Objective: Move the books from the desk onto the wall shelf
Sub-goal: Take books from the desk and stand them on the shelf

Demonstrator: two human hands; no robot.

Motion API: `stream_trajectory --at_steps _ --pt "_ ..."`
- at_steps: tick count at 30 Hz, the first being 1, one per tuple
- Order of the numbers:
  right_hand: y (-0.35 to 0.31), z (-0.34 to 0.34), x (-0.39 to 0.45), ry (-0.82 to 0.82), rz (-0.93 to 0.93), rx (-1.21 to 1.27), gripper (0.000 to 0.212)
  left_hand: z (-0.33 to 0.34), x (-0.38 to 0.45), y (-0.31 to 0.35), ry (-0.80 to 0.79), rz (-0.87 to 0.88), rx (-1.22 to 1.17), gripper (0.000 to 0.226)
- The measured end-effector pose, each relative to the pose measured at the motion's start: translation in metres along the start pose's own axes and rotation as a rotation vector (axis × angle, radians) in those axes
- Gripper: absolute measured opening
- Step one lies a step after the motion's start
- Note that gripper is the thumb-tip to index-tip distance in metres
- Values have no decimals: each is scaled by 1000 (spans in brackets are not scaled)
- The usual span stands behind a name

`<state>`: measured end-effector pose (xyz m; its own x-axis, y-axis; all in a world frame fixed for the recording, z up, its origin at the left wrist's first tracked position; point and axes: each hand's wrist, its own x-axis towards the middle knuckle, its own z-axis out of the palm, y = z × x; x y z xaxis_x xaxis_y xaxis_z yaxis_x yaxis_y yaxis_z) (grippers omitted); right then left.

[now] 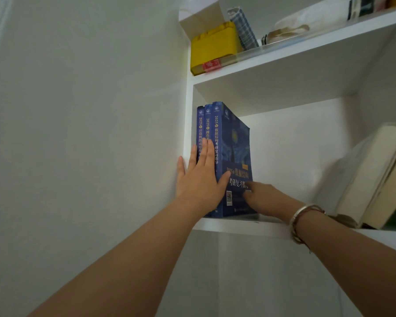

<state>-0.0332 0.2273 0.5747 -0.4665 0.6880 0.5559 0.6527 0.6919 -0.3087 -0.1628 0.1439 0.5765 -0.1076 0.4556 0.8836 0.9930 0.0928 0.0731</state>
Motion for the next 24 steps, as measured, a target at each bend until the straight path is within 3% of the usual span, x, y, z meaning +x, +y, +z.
stream_trajectory --at_steps 4,7,14,24 --pt "-14 -14 -40 289 -128 272 36 -16 -32 13 61 -9 -191 68" --pt "-25 -18 -88 335 -225 399 42 -27 -64 20 110 -3 -346 60" --pt "4 -16 -209 217 -183 489 41 -34 -184 49 78 -38 -591 32" --pt "126 64 -380 -80 237 467 38 30 -397 100 -376 -292 -733 26"
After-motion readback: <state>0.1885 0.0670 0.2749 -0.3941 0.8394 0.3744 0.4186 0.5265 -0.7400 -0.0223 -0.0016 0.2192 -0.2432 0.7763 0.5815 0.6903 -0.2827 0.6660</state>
